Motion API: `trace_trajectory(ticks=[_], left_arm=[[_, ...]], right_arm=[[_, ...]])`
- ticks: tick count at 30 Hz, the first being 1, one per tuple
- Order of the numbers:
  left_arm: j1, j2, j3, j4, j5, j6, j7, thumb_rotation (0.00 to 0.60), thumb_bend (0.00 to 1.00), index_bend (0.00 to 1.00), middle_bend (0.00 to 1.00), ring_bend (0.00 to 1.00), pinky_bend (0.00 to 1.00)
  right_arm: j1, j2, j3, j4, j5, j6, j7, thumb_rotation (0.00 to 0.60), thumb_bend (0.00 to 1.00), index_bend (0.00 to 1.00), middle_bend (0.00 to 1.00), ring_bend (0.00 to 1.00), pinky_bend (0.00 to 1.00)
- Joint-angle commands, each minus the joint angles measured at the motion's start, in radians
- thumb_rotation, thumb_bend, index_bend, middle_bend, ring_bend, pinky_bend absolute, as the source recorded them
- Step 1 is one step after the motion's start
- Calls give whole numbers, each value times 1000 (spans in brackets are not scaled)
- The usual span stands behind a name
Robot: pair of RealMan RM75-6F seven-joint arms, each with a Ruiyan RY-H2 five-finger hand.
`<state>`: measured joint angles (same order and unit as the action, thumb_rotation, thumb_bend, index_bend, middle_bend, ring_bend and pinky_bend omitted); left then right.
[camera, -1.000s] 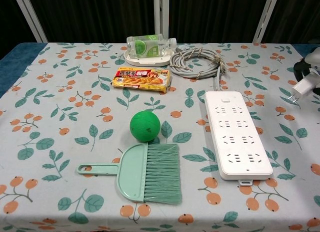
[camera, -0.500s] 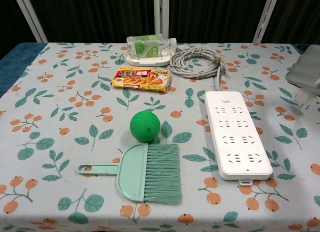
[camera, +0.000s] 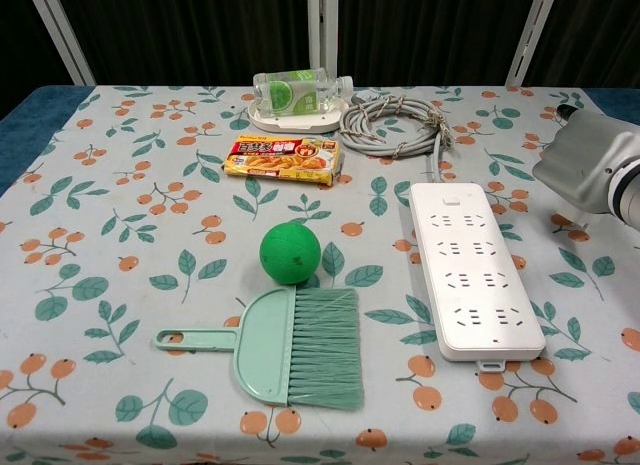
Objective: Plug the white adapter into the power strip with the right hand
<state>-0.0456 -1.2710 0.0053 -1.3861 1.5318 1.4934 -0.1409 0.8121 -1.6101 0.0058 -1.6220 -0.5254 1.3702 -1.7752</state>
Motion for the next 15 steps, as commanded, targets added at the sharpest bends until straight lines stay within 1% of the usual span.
trace_trajectory(ticks=[1,6,11,15], left_arm=[[0,0,0,-2,1,0,3,600,133,0,0,0,0],[-1,2,0,-8,0,-2,9,600,133,0,0,0,0],[2,3,1,-9,-4,-2,8,600,133,0,0,0,0],[2,2,0,-9,-4,-2,8,600,134,0,0,0,0]], right_arm=[[2,0,-6,-2,-3,-3,24,600,366,434,463,230,0],[8,-9,-14,-2,1,-5,43,600,361,312,432,205,0],[12,-6,-15,-16,1,-7,74,600,331,124,360,156,0],[15,0,-20,-25,-4,-11,96,600,327,89,335,148,0]])
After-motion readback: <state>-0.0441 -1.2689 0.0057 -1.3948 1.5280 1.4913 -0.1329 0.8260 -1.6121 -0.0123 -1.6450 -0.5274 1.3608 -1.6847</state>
